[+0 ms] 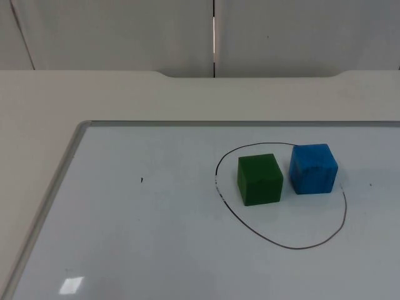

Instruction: Push the two cubes into the marked area.

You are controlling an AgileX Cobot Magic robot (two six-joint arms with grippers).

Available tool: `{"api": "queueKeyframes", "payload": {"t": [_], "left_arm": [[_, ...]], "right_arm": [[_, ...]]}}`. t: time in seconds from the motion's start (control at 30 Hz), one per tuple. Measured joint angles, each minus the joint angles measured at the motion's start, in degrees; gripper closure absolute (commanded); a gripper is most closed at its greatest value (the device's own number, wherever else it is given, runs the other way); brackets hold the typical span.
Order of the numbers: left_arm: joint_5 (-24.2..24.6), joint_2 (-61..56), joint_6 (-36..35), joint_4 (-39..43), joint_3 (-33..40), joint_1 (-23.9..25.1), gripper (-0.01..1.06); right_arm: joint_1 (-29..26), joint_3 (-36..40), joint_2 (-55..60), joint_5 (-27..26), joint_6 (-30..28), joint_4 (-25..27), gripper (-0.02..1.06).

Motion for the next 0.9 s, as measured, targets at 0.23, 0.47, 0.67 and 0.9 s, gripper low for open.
{"api": "queueKeyframes", "payload": {"t": [0.23, 0.47, 0.67, 0.9], "left_arm": [[0.0, 0.0, 0.0, 0.0, 0.0, 0.0, 0.0], [0.0, 0.0, 0.0, 0.0, 0.0, 0.0, 0.0], [0.0, 0.0, 0.0, 0.0, 0.0, 0.0, 0.0], [0.0, 0.0, 0.0, 0.0, 0.0, 2.38, 0.0]], "right_arm": [[0.0, 0.0, 0.0, 0.0, 0.0, 0.0, 0.0], [0.0, 0.0, 0.0, 0.0, 0.27, 0.0, 0.0], [0.0, 0.0, 0.0, 0.0, 0.4, 0.0, 0.0], [0.0, 0.0, 0.0, 0.0, 0.4, 0.0, 0.0]]}}
